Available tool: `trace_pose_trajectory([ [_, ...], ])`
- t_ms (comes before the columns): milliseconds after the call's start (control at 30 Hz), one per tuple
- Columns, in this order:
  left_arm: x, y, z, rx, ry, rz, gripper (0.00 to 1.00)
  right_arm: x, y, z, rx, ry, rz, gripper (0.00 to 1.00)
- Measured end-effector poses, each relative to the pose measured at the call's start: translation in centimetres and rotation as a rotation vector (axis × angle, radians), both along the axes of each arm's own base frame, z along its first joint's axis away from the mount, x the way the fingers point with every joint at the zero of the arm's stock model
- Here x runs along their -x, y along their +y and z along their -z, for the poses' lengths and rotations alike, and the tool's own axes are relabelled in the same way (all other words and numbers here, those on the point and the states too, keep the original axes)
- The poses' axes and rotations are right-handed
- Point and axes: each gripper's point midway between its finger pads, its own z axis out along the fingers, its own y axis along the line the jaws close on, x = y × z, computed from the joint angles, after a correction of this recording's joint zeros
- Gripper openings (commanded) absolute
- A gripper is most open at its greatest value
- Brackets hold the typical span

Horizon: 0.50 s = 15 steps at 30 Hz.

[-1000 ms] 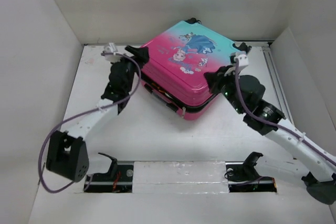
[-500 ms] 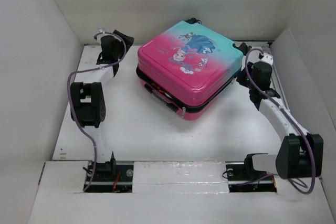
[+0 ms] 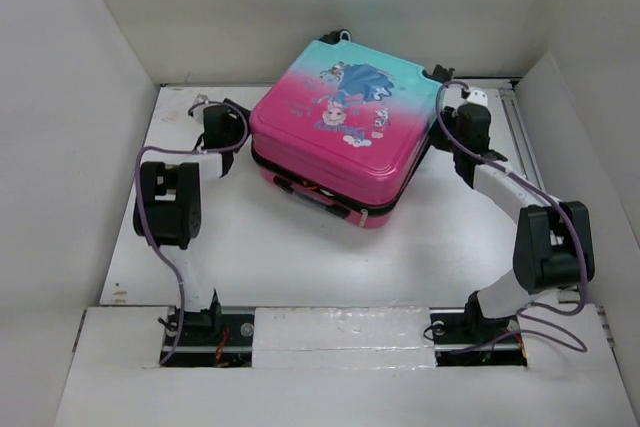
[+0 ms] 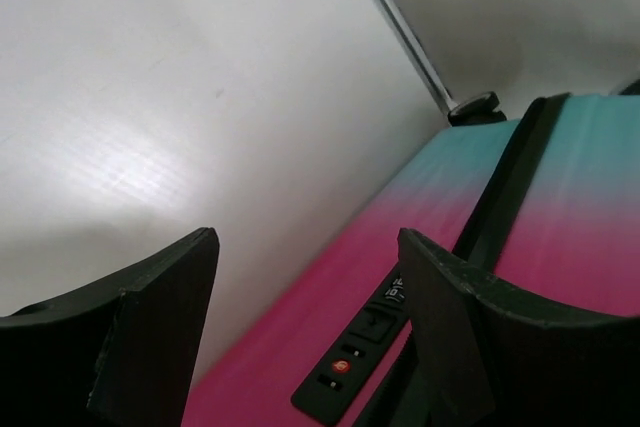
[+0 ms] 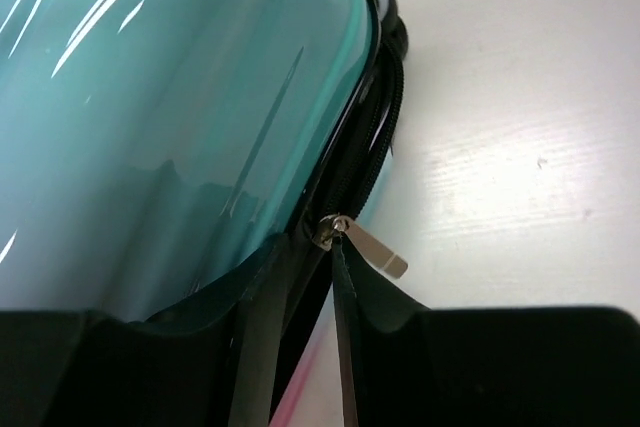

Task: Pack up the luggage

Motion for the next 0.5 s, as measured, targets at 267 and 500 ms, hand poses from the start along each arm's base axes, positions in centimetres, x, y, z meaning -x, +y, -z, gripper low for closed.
trace_pose_trajectory([
  [267,11.9,0.3,-0.5,-0.094,-0.021,-0.111,0.67,-4.2,2.6,-0.3,0.004,-0.049,-0.085,0.32],
  [500,17.8,-0.1,-1.3,-0.144,-0.055,-0.094,0.67,-9.3,6.2,-0.8,-0.032,-0.062,-0.230,0.36],
])
